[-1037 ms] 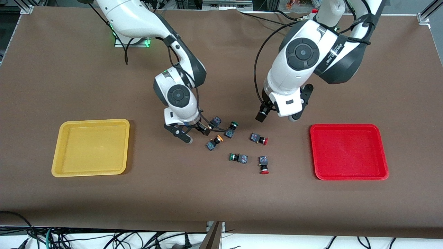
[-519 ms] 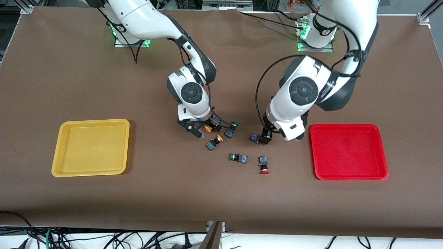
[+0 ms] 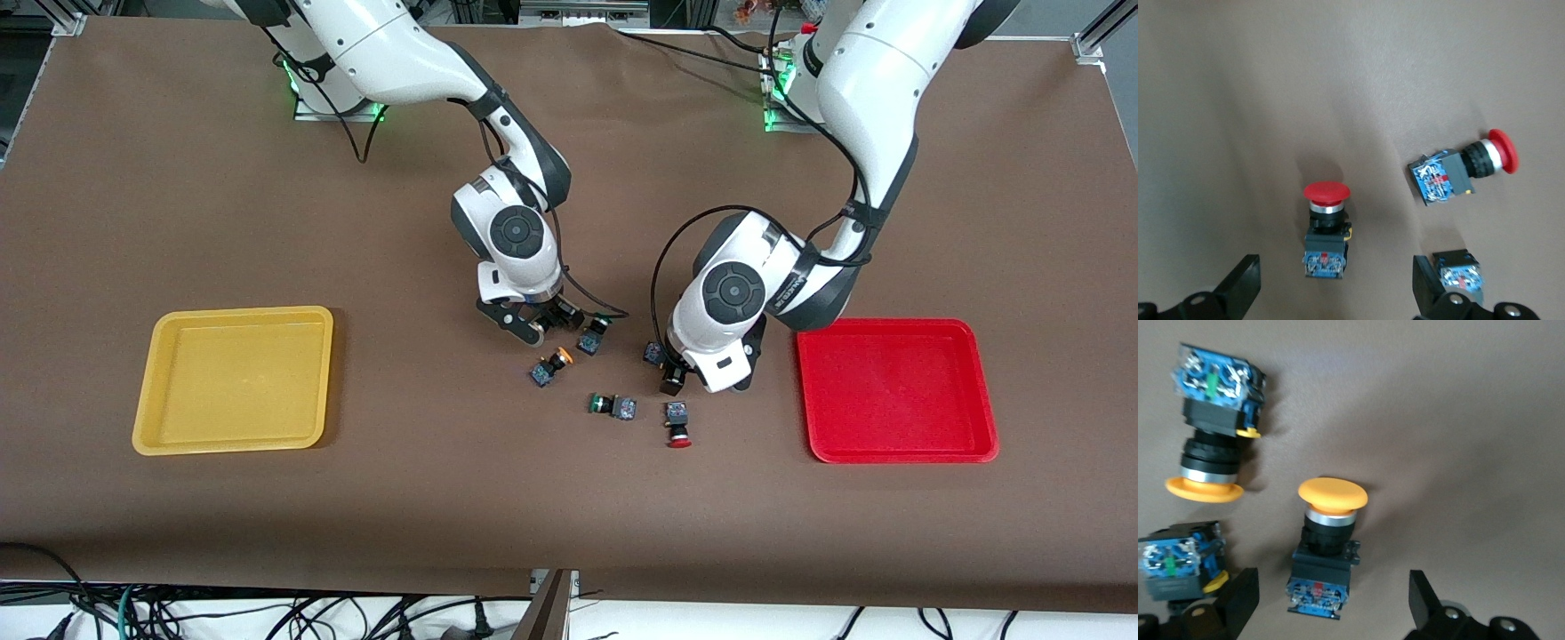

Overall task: Place red and yellow buttons in trays
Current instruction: 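Close the right gripper on the yellow button while the left gripper grasps red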

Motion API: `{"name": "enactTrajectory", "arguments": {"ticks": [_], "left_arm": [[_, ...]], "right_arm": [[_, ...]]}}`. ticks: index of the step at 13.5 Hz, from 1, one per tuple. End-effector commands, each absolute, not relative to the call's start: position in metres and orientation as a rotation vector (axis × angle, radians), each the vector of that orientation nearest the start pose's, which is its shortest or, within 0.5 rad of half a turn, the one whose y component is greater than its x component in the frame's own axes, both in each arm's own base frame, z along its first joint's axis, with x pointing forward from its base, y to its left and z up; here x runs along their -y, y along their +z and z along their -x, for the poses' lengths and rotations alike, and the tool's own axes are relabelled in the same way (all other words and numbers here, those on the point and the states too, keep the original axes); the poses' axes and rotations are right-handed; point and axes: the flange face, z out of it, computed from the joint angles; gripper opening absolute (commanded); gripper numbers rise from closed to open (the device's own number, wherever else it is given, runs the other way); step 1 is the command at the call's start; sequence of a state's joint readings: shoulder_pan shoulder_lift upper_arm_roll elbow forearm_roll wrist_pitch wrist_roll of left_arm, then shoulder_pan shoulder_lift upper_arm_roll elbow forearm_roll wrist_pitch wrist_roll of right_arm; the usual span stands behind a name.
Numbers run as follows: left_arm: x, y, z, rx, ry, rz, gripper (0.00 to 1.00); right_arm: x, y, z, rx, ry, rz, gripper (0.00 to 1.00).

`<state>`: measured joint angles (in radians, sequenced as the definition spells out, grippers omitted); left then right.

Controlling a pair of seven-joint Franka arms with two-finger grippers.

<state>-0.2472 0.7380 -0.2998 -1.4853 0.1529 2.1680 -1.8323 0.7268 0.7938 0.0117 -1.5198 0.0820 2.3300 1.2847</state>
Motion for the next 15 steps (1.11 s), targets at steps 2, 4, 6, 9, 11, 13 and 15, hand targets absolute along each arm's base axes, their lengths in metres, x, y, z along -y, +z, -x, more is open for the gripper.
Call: {"name": "enactTrajectory", "arguments": {"ticks": [2, 4, 6, 9, 11, 13, 15], "left_arm": [[0.333, 0.218, -0.629, 1.864, 0.052, 2.537, 1.00], [0.338, 0.202, -0.625, 1.857, 0.064, 2.524, 1.00], [0.340, 0.192, -0.623, 1.861, 0.058, 2.525, 1.00], [0.344, 0.184, -0.620, 1.841, 0.057, 2.530, 1.00], [0.345, 0.184, -0.619, 1.838, 0.059, 2.533, 0.79], [0.345, 0.184, -0.619, 1.838, 0.059, 2.533, 0.37], [0.345, 0.186, -0.620, 1.839, 0.057, 2.534, 0.17]], "right_arm": [[-0.490, 0.182, -0.521, -0.925, 0.084, 2.946, 0.76], [-0.489, 0.181, -0.520, -0.896, 0.084, 2.956, 0.44], [-0.487, 0.182, -0.524, -0.891, 0.078, 2.956, 0.15], [-0.461, 0.205, -0.551, -0.794, 0.044, 2.963, 0.01], [-0.408, 0.236, -0.592, -0.697, 0.043, 2.988, 0.01], [-0.339, 0.264, -0.629, -0.525, 0.054, 3.028, 0.01], [-0.258, 0.287, -0.658, -0.370, 0.110, 3.066, 0.01]]}}
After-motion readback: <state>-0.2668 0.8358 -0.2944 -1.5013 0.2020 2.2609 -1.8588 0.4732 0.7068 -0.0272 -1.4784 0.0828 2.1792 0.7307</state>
